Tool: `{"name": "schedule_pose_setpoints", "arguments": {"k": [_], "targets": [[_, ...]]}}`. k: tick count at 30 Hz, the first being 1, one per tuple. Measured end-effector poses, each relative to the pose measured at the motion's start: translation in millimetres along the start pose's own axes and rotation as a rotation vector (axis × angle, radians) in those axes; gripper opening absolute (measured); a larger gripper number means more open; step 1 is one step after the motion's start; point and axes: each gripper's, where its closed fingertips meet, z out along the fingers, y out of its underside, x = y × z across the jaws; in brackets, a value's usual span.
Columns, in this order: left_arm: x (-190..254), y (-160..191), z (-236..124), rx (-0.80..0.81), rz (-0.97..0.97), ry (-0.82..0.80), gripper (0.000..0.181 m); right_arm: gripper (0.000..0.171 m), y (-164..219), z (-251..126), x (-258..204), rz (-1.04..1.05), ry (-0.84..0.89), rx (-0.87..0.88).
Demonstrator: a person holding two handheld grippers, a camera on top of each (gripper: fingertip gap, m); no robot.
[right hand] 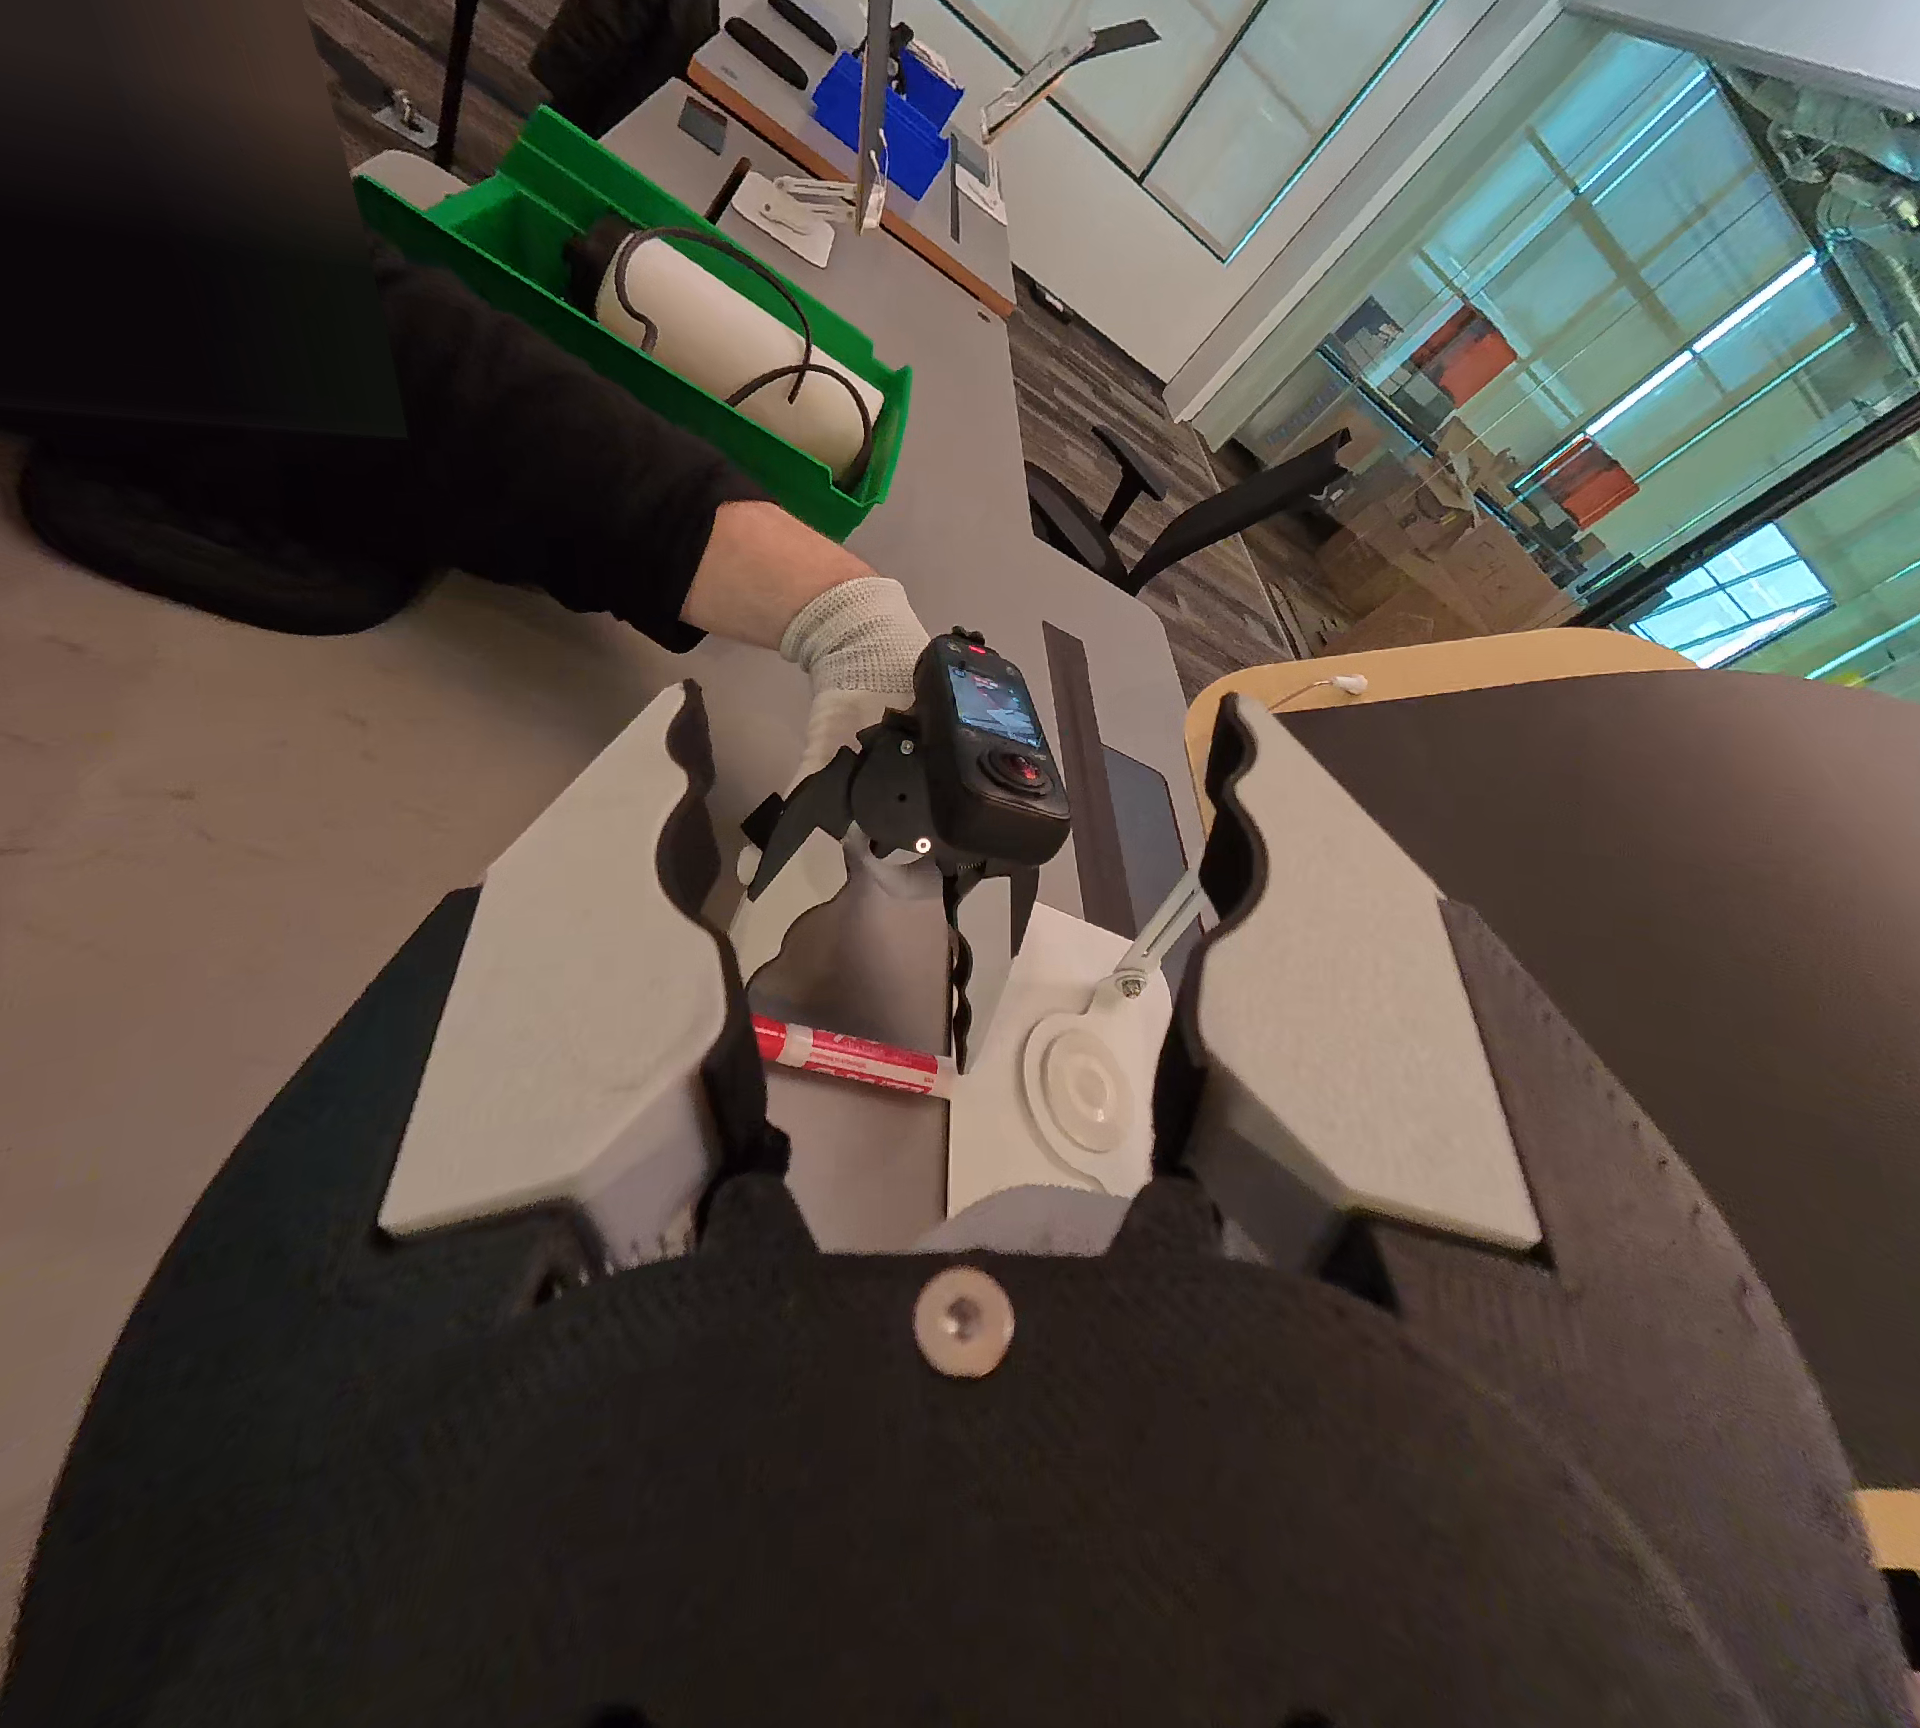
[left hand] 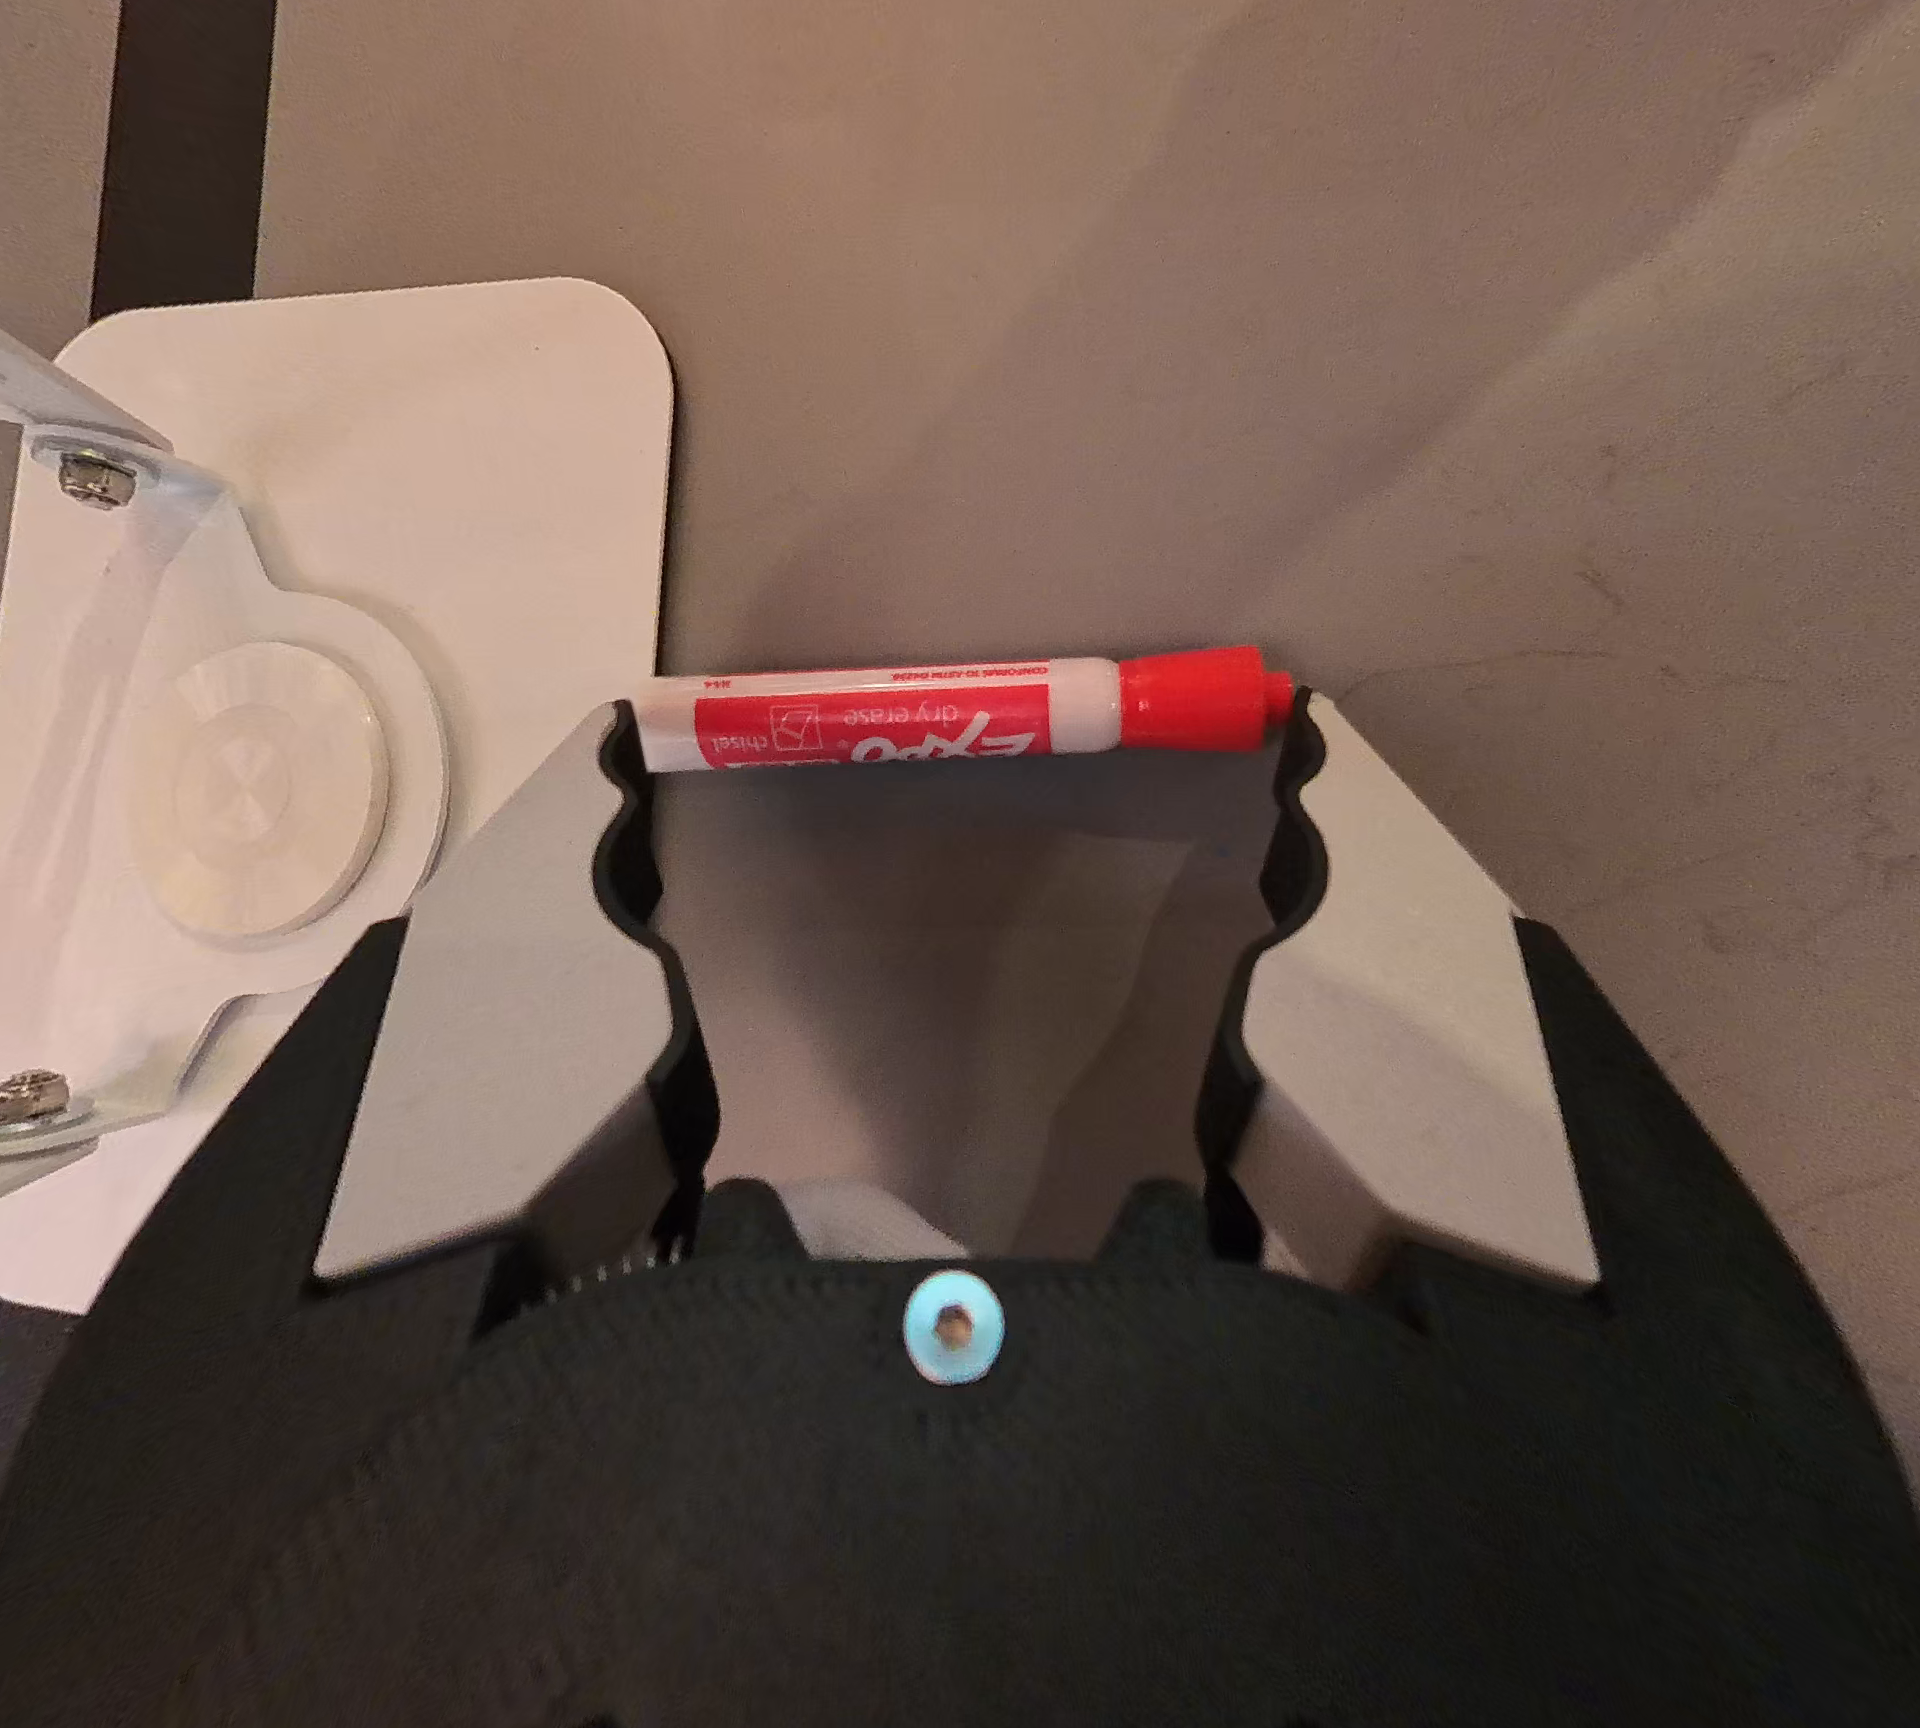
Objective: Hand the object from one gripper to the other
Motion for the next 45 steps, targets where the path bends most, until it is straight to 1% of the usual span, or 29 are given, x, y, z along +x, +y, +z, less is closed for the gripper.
{"name": "schedule_pose_setpoints", "arguments": {"k": [2, 6, 9, 10, 12, 14, 15, 21, 25, 28, 31, 35, 37, 39, 41, 45], "targets": [[0, -1, 0, 0.005, 0.001, 0.004, 0.117, 0.094, -3, -2, 0, 0.003, -0.004, 0.012], [-12, -4, -4, 0.024, -0.04, -0.037, 0.132, 0.094, -8, -5, 0, -0.002, 0.001, 0.022], [-12, 2, 2, -0.006, -0.06, -0.009, 0.143, 0.094, -11, -5, -1, -0.005, -0.003, 0.028], [-10, 5, 5, -0.018, -0.065, 0.008, 0.144, 0.094, -11, -5, -1, -0.005, -0.005, 0.029], [-8, 4, 8, 0.008, -0.088, 0.045, 0.141, 0.094, -10, -5, -1, -0.008, -0.005, 0.024], [-4, 4, 8, 0.016, -0.082, 0.075, 0.134, 0.094, -10, -5, -1, -0.007, -0.006, 0.024], [-2, 3, 7, 0.022, -0.072, 0.081, 0.133, 0.094, -9, -5, -1, -0.006, -0.005, 0.023], [-3, 4, 6, 0.031, -0.064, 0.073, 0.13, 0.094, -8, -4, -1, -0.003, -0.008, 0.018], [-10, -1, -4, 0.065, -0.068, 0.028, 0.13, 0.094, -7, -5, 0, 0.0, 0.001, 0.005], [-15, -18, -26, 0.146, -0.059, -0.018, 0.13, 0.096, -6, -5, 4, -0.001, 0.021, -0.012], [-10, -54, -66, 0.262, 0.006, -0.065, 0.13, 0.102, -4, -5, 7, 0.001, 0.04, -0.029], [10, -110, -129, 0.411, 0.143, -0.146, 0.13, 0.116, -2, -3, 8, 0.007, 0.052, -0.043], [24, -132, -153, 0.459, 0.212, -0.188, 0.13, 0.127, -1, -1, 7, 0.007, 0.055, -0.053], [38, -148, -169, 0.479, 0.275, -0.22, 0.13, 0.131, 0, 3, 5, -0.001, 0.059, -0.069], [50, -160, -181, 0.495, 0.323, -0.246, 0.13, 0.132, -3, 7, 3, -0.014, 0.064, -0.064], [62, -172, -190, 0.495, 0.38, -0.29, 0.13, 0.128, -12, 10, 3, -0.024, 0.09, -0.028]]}}
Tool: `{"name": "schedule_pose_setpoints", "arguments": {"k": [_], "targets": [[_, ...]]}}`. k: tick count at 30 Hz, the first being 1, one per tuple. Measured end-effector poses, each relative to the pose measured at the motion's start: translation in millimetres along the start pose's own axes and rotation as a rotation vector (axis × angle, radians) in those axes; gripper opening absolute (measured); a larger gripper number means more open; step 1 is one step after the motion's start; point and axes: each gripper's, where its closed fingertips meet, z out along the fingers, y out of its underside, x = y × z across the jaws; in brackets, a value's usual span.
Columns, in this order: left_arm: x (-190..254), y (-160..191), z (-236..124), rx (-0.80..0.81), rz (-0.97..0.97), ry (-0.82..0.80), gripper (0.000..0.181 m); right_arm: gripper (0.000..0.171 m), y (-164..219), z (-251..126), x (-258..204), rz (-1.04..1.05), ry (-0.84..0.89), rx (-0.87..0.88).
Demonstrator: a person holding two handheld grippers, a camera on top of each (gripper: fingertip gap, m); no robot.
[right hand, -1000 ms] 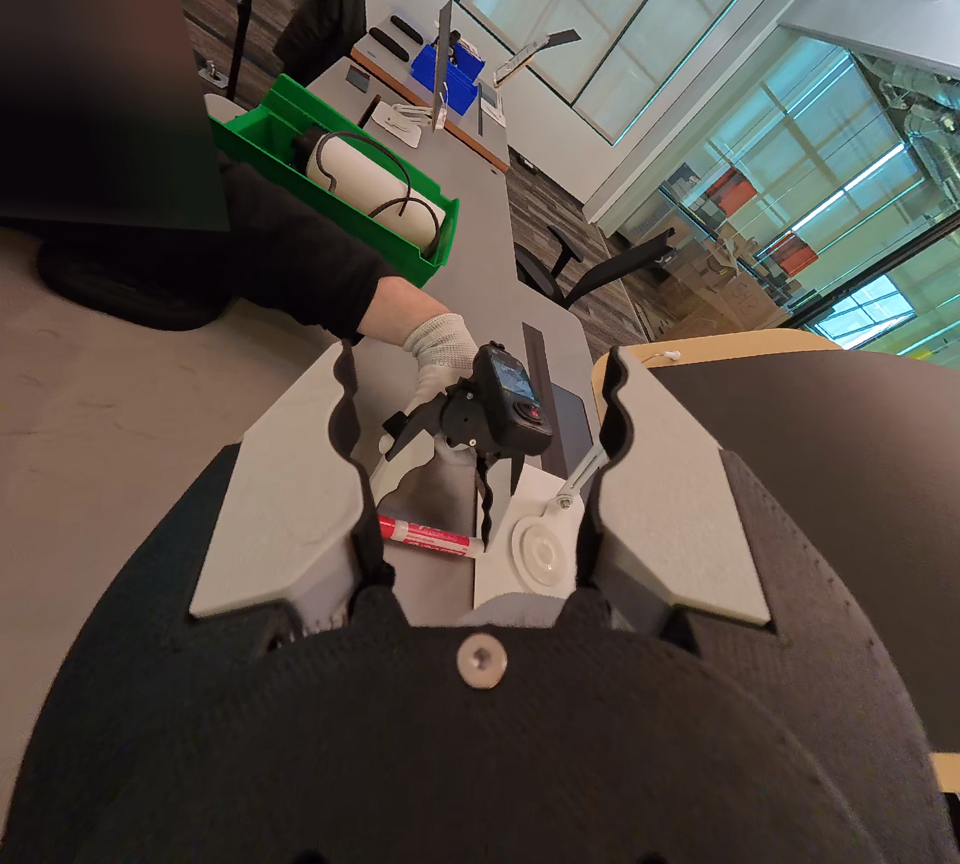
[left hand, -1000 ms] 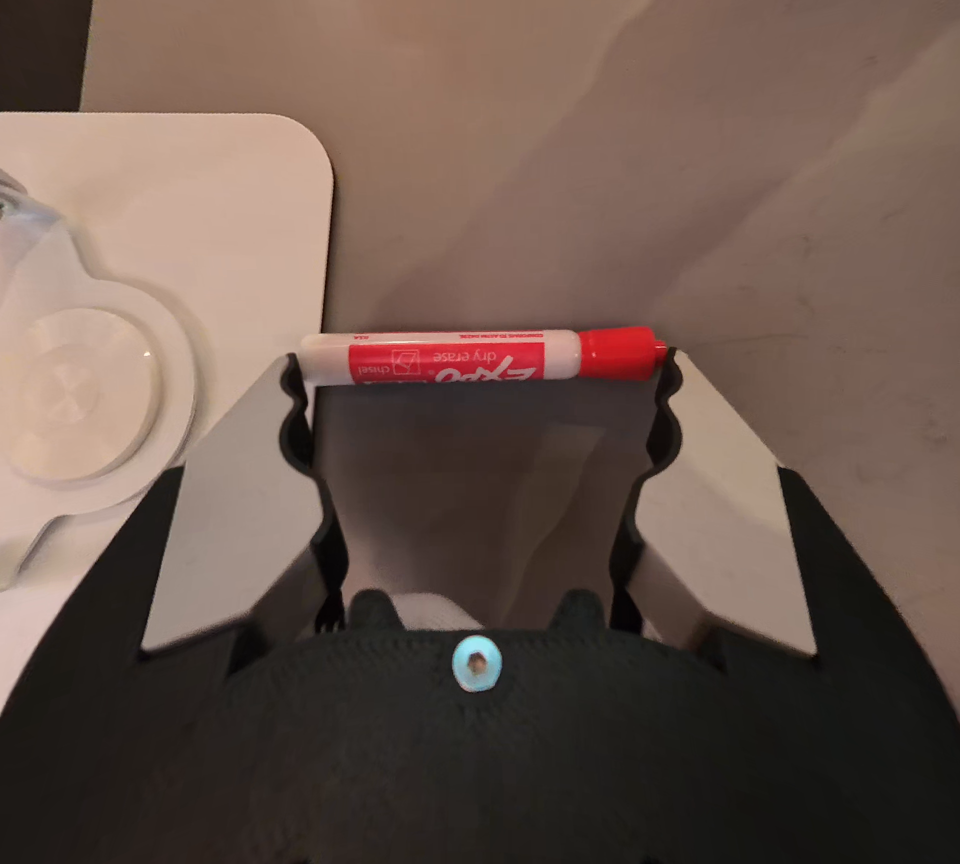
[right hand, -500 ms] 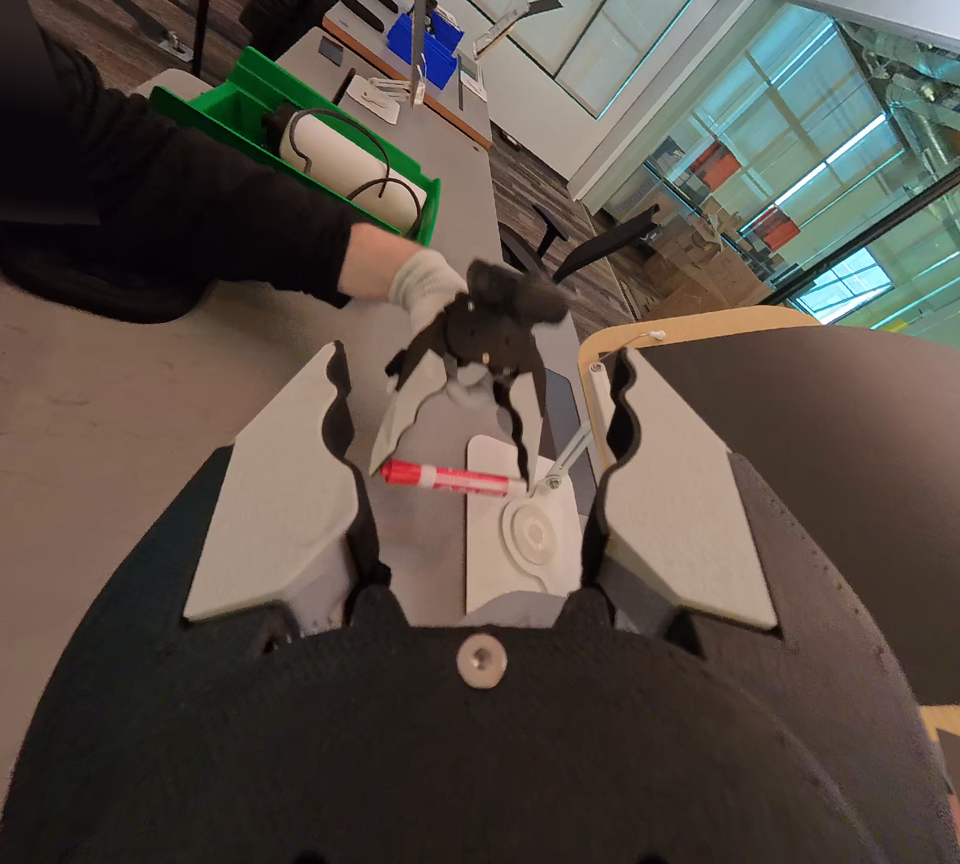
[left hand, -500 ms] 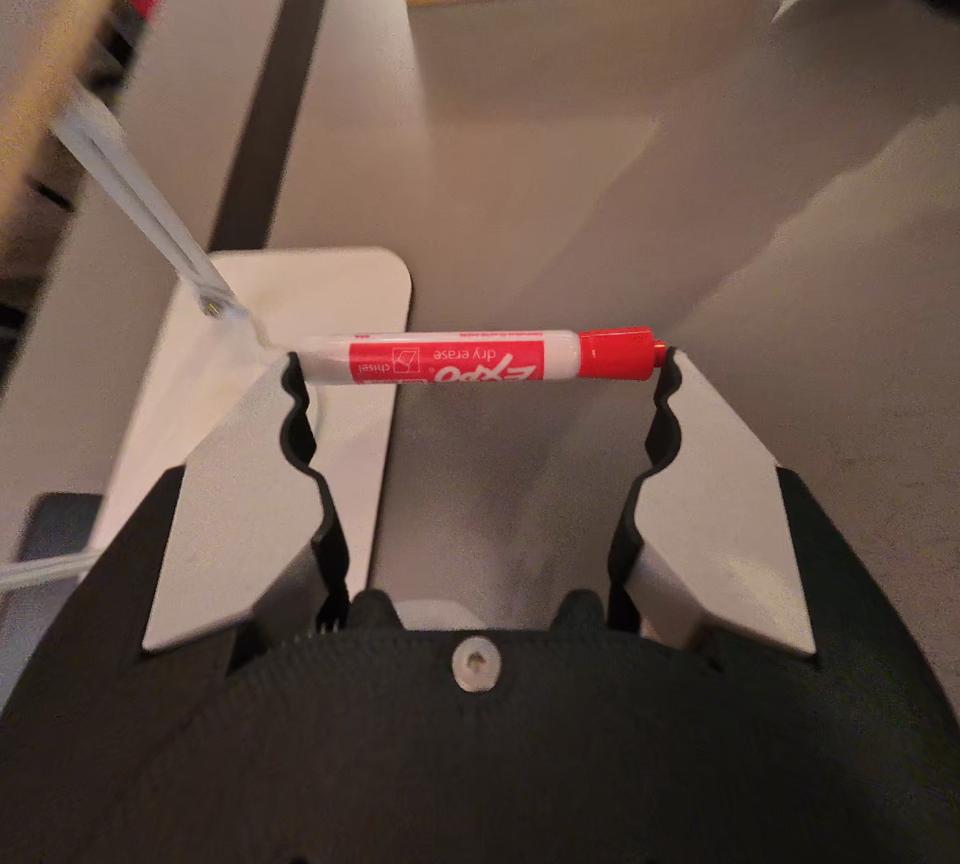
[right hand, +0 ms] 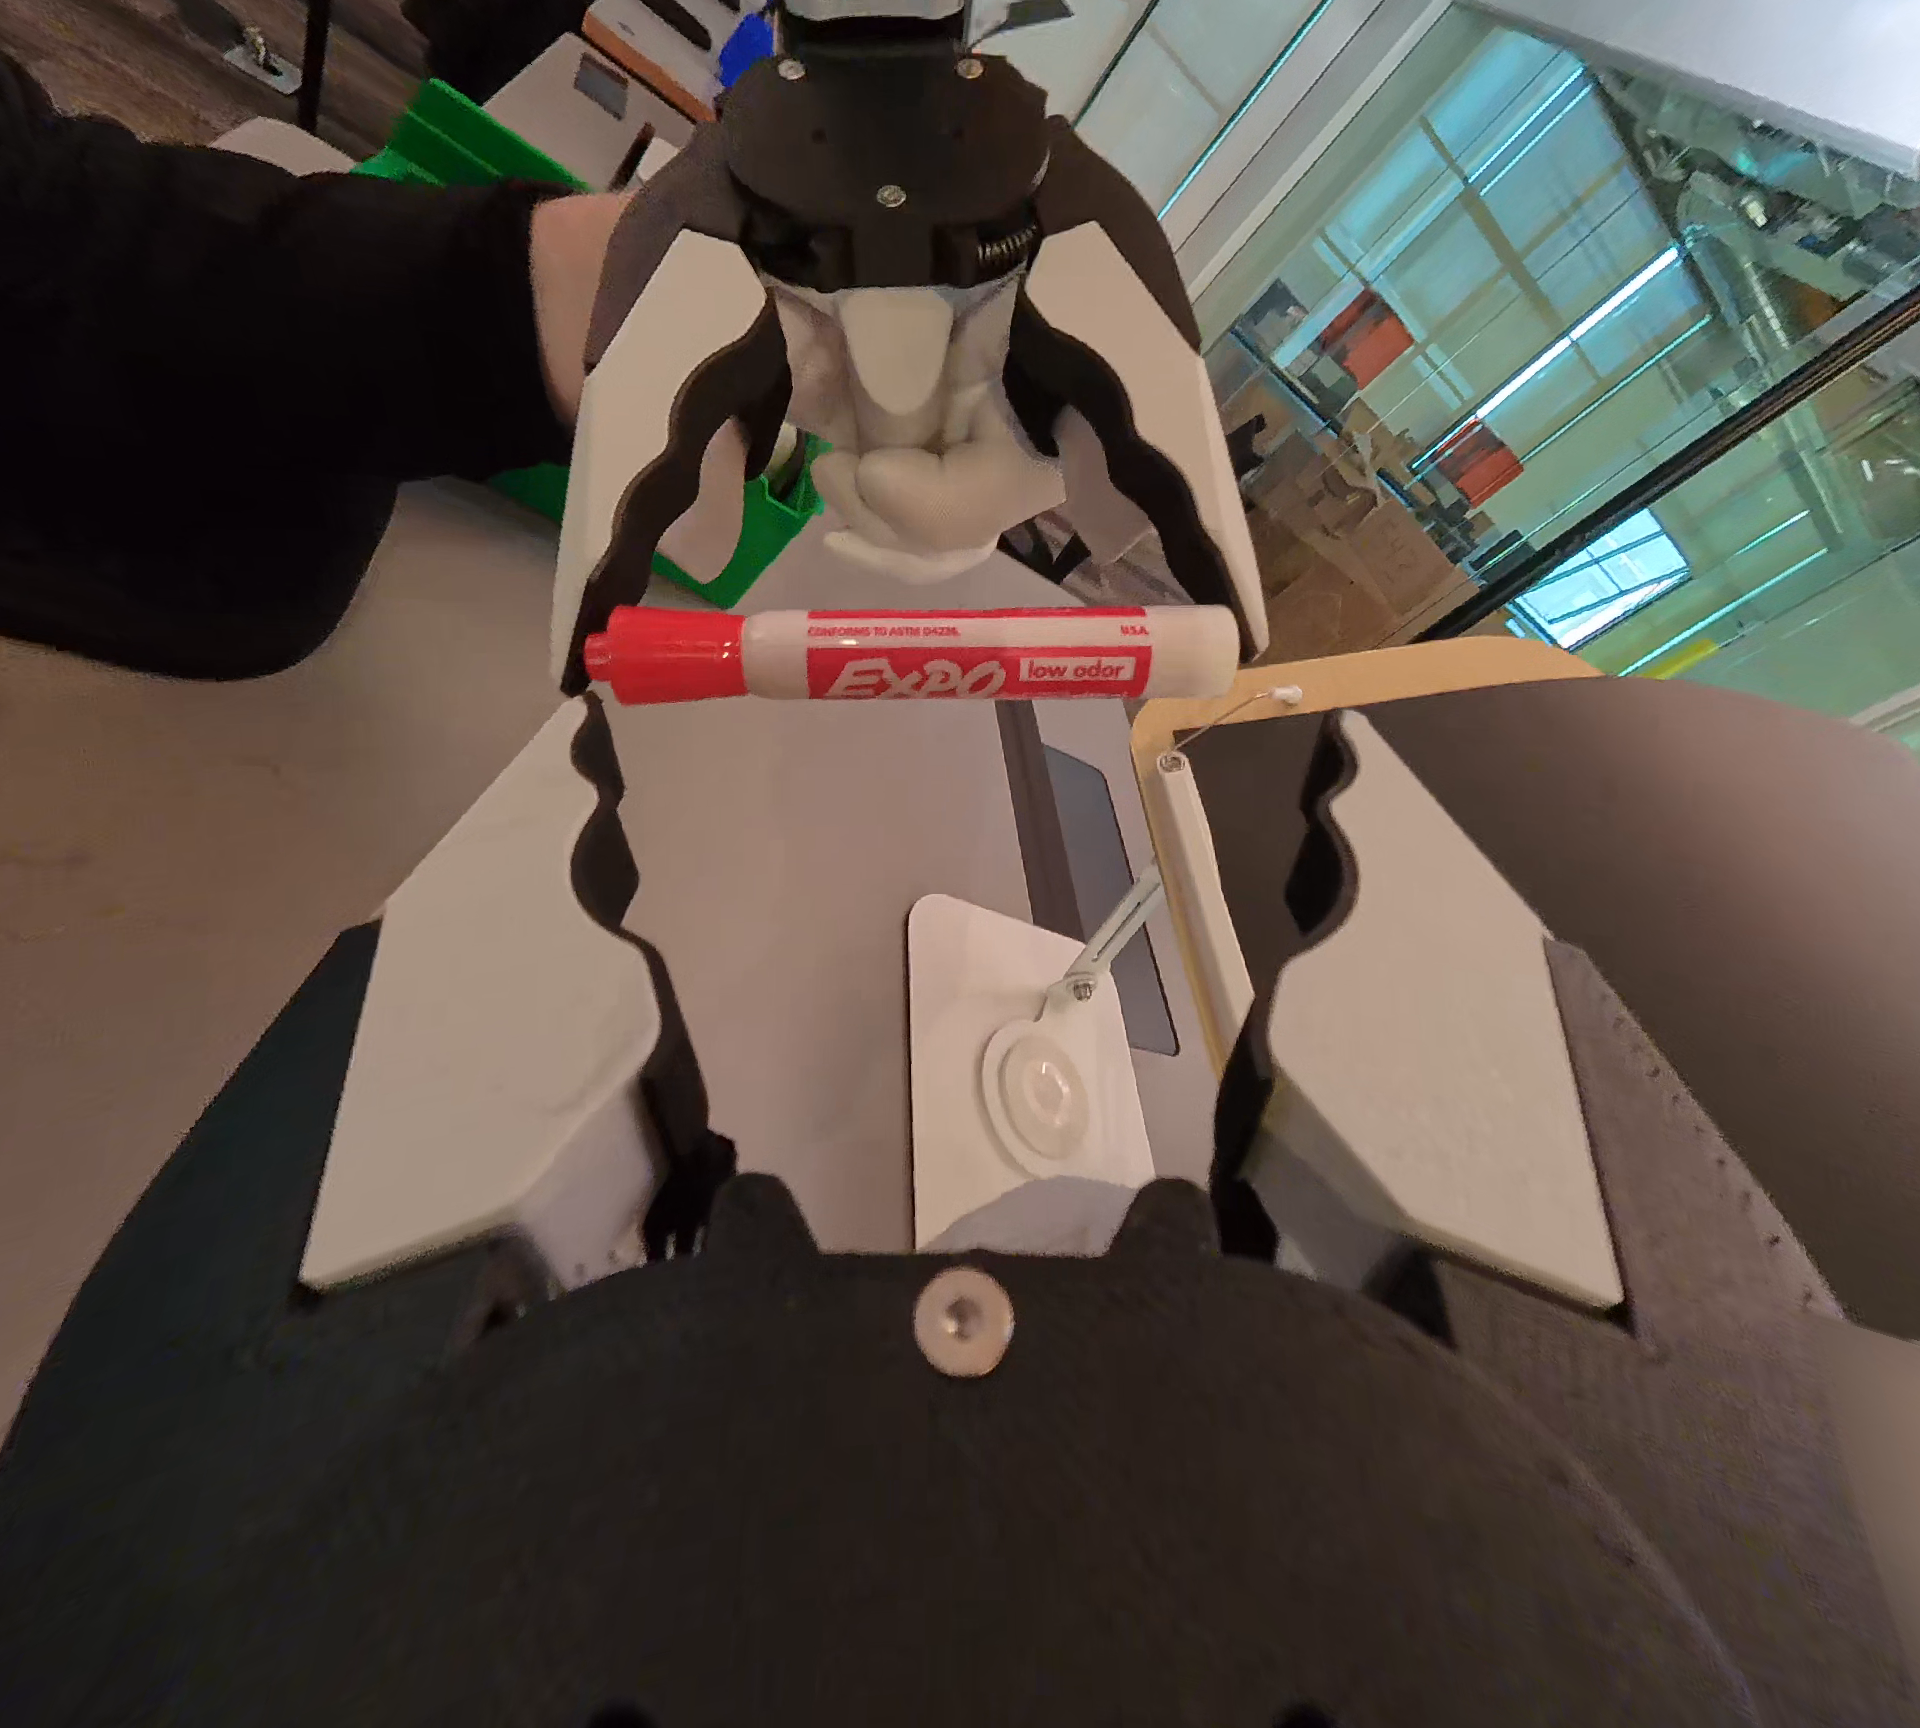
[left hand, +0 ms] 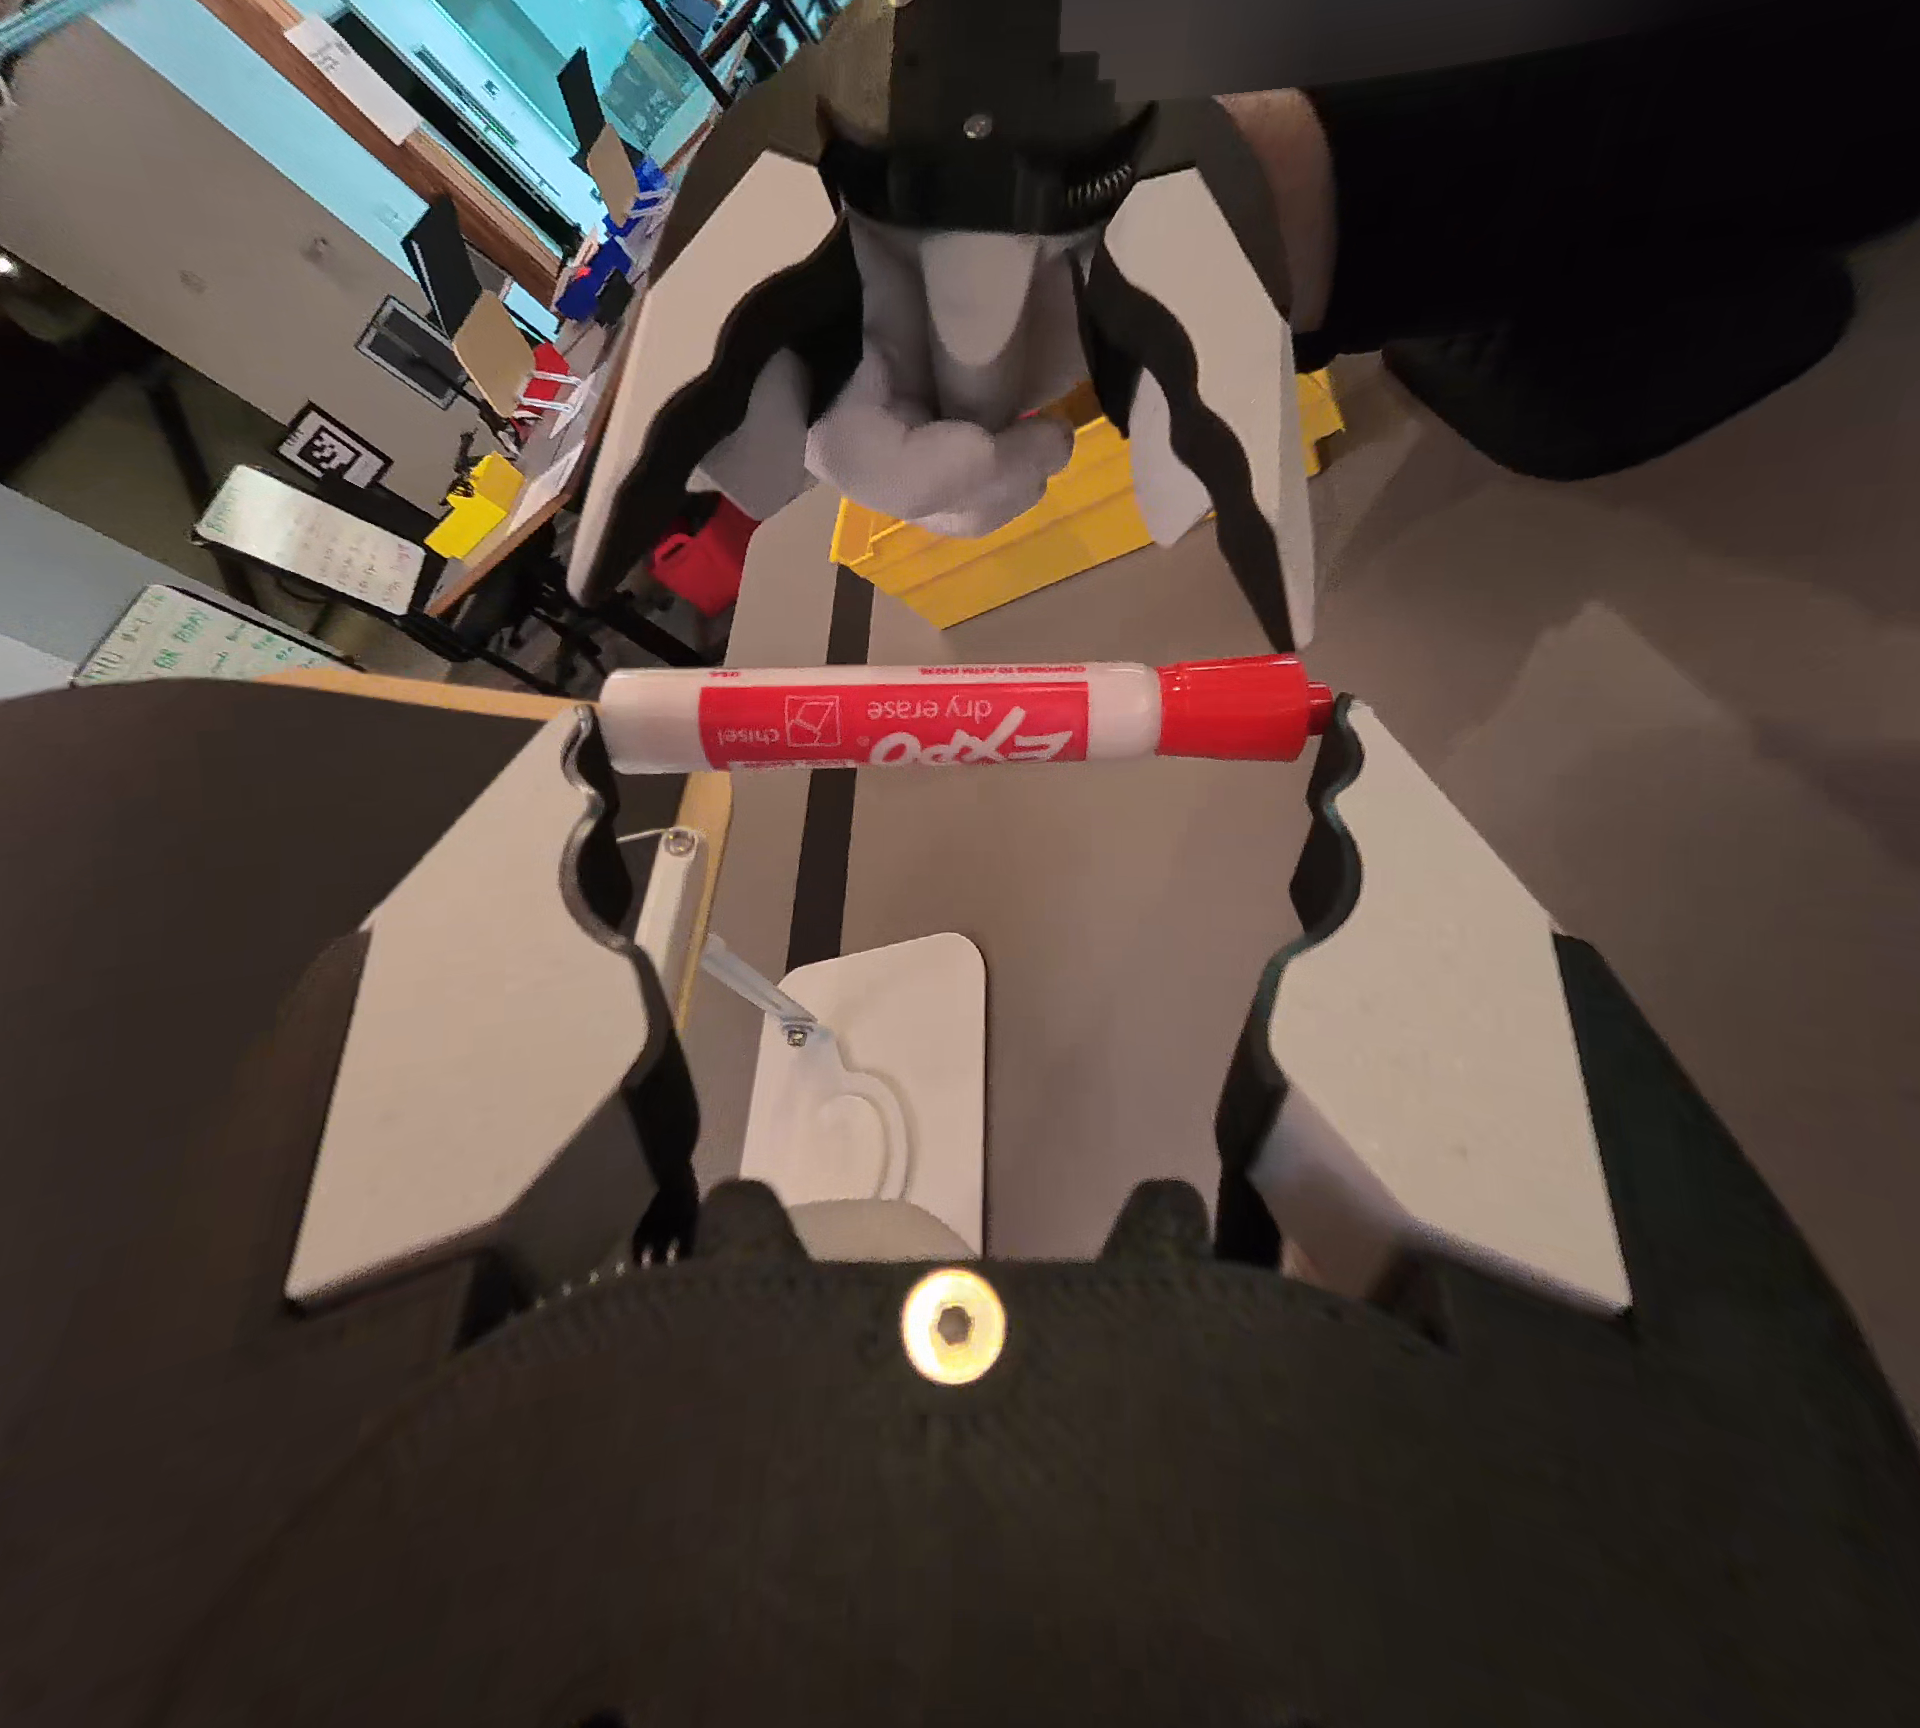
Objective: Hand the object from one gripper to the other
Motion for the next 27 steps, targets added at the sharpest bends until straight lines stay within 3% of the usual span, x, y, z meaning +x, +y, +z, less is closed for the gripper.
{"name": "schedule_pose_setpoints", "arguments": {"k": [27], "targets": [[13, -23, -2, 0.026, 0.076, -0.004, 0.13, 0.122, -18, 3, -17, -0.063, -0.043, 0.053]]}}
